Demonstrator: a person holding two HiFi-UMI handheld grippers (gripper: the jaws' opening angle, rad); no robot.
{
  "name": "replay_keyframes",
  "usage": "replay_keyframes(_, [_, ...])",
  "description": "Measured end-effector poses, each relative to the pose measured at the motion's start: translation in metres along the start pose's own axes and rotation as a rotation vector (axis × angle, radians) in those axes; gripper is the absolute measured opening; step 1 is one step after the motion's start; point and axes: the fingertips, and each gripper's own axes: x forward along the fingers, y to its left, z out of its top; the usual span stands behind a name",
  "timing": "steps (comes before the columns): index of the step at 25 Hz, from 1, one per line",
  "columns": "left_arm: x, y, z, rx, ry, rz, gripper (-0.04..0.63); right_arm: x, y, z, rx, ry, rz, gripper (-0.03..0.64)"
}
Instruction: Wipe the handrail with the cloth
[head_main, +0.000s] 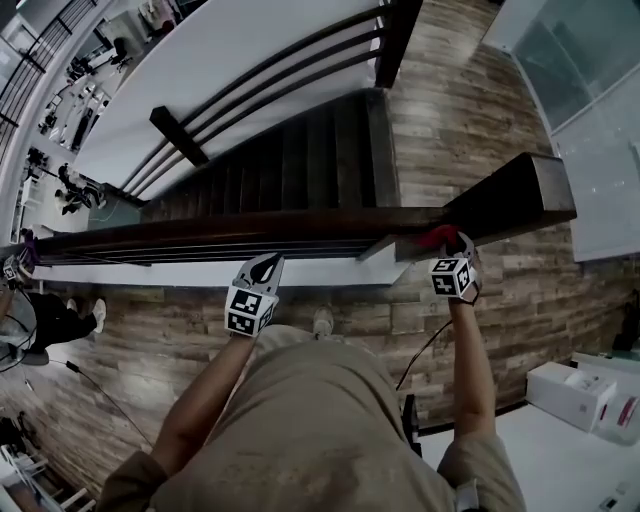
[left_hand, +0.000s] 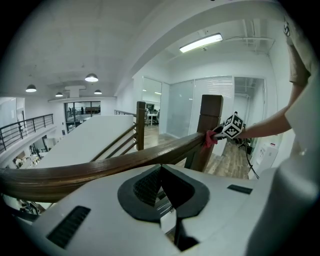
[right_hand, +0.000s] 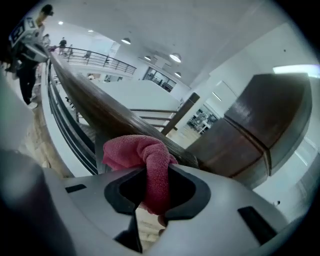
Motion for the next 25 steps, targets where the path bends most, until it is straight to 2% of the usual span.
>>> replay_keyframes(4, [-0.010, 0.017, -0.009, -0.021, 0.002, 0.036, 0.017, 0.005, -0.016, -0.015, 0.221, 0.042, 0.005, 0.103])
replay_keyframes(7, [-0.029, 0.041, -0.022, -0.049, 0.004, 0.093, 0.017, -0.001, 0.016, -0.010, 0.316, 0.028, 0.070, 0.103])
replay_keyframes(9, [-0.044, 0.060, -0.034, -0.073, 0.008, 0.139, 0.017, -0.008, 0.055, 0.002, 0.322, 0.006, 0.132, 0.103])
replay_keyframes(13, [-0.080, 0.096, -0.054, -0.118, 0.018, 0.234, 0.017, -0.026, 0.154, 0.062, 0.237, -0.086, 0.311, 0.103])
replay_keyframes(18, [-0.137, 0.144, -0.079, -0.176, 0.022, 0.343, 0.017, -0.073, 0.291, 0.164, 0.026, -0.244, 0.574, 0.103])
replay_keyframes(21, [-0.174, 0.179, -0.096, -0.205, 0.010, 0.385, 0.017, -0.098, 0.358, 0.225, -0.065, -0.325, 0.670, 0.103])
replay_keyframes(25, [-0.234, 0.240, -0.126, -0.203, 0.000, 0.413, 0.017, -0.128, 0.456, 0.294, -0.167, -0.372, 0.738, 0.103])
